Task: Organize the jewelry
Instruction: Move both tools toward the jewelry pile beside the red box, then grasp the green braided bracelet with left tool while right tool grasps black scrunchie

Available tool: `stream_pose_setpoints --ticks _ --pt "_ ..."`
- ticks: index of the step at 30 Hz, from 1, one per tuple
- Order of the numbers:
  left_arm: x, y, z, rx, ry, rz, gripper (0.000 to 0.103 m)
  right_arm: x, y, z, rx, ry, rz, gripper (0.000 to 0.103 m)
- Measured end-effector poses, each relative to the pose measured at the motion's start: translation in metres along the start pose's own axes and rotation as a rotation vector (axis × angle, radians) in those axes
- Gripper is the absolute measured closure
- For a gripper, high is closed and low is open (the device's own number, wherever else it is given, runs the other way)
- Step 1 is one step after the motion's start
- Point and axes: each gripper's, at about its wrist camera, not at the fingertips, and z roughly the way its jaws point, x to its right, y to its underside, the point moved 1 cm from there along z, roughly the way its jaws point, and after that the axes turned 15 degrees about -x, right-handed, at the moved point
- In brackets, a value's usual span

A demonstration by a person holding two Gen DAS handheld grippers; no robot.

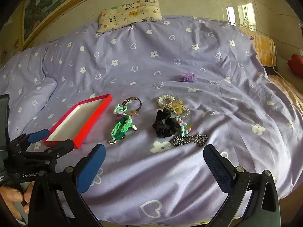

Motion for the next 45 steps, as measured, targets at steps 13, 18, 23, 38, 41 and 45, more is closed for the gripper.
stream_pose_setpoints --ticks 13,18,23,38,41,45 --pt "0.001 0.001 0.0 0.0 -0.001 -0.001 0.0 0.001 -0.002 0.001 -0.004 -0.003 0.0 0.0" --pt "0.002 0.001 0.002 -0.002 -0.002 0.0 0.0 -0.001 -0.003 0.002 -0.003 -0.004 -0.004 0.0" --pt "0.007 -0.002 0.006 -0.016 0.007 -0.001 0.0 -0.001 -0.005 0.005 -0.002 -0.004 -0.004 0.0" --pt "0.011 -0.033 0.033 -0.101 0.072 0.023 0.0 0.026 -0.032 0.021 -0.089 -0.049 0.069 0.002" --pt "0.013 -0.042 0.041 -0.122 0.106 0.027 0.0 0.03 -0.041 0.032 -0.108 -0.044 0.068 0.011" --pt "0.017 -0.055 0.054 -0.142 0.124 0.04 0.004 0.032 -0.052 0.052 -0.164 -0.06 0.072 0.028"
